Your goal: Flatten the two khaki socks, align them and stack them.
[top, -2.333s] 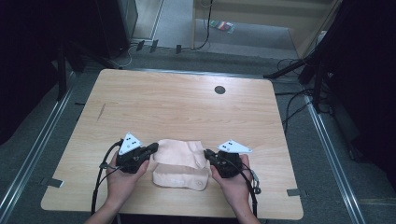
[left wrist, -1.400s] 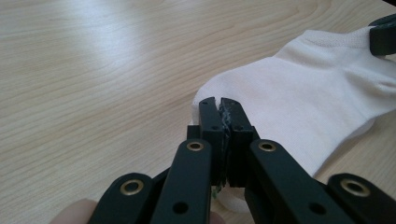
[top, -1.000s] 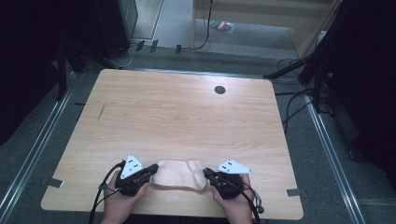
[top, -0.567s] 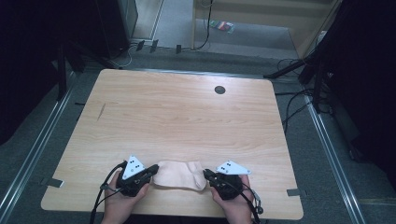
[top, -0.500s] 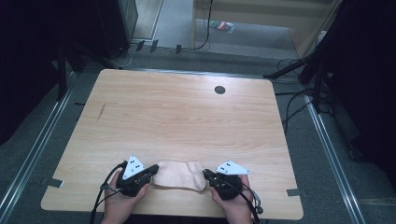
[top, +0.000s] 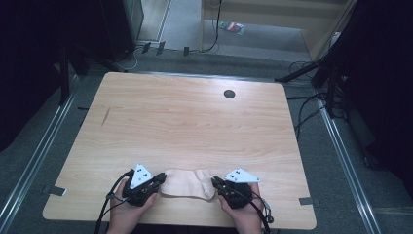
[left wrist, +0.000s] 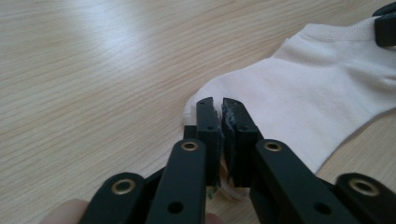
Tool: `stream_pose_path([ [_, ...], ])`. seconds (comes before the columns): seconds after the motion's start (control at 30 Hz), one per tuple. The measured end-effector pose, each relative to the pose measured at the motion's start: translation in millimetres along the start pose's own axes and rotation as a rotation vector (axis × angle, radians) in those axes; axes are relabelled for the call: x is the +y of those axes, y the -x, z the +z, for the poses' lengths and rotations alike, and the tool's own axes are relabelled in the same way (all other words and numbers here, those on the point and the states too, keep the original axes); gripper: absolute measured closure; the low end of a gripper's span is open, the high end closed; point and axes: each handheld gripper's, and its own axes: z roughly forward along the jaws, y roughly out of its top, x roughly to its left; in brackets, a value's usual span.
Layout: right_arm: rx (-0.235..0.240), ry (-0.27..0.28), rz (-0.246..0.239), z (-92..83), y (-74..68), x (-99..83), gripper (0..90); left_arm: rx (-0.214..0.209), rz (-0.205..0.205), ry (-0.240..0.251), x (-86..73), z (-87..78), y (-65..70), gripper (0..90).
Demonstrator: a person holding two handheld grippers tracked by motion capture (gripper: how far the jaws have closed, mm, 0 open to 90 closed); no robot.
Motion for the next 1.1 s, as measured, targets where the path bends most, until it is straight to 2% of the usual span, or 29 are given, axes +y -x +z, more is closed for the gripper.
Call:
stream_pose_path([
  [0.07,0.014,0.01,0.011,-0.3,0.8,0.4,69.1,-0.01,-0.002,0.013,-0.8,0.6,-0.4,72.5],
  [0.23,0.04,0.036,0.05,-1.7,4.6,3.0,41.6,0.02,-0.016,0.068,0.5,-2.0,-1.3,44.5],
  [0.33,-0.013,0.058,0.039,-4.5,3.7,4.4,21.7,0.009,-0.051,0.083,2.2,-4.0,-3.9,29.5],
  [0.4,-0.04,0.06,0.04,-5.9,3.7,5.7,14.3,-0.001,-0.086,0.074,3.1,-5.0,-5.9,20.2],
  [0.47,-0.025,0.076,0.057,-8.1,5.8,6.4,13.1,0.003,-0.094,0.08,3.5,-6.3,-7.1,12.9],
  [0.67,-0.028,0.107,0.078,-13.7,13.0,6.5,12.7,0.004,-0.088,0.103,2.6,-12.1,-14.7,8.1],
  [0.9,-0.081,0.118,0.088,-17.4,24.6,4.9,13.2,0.026,-0.129,0.123,0.2,-19.0,-31.5,8.1],
  [1.0,-0.102,0.124,0.092,-18.9,29.8,3.2,13.3,0.065,-0.129,0.122,-1.6,-20.8,-38.0,8.1],
  [1.1,-0.121,0.129,0.104,-20.5,35.6,1.6,13.4,0.082,-0.142,0.119,-3.9,-23.6,-44.7,8.1],
])
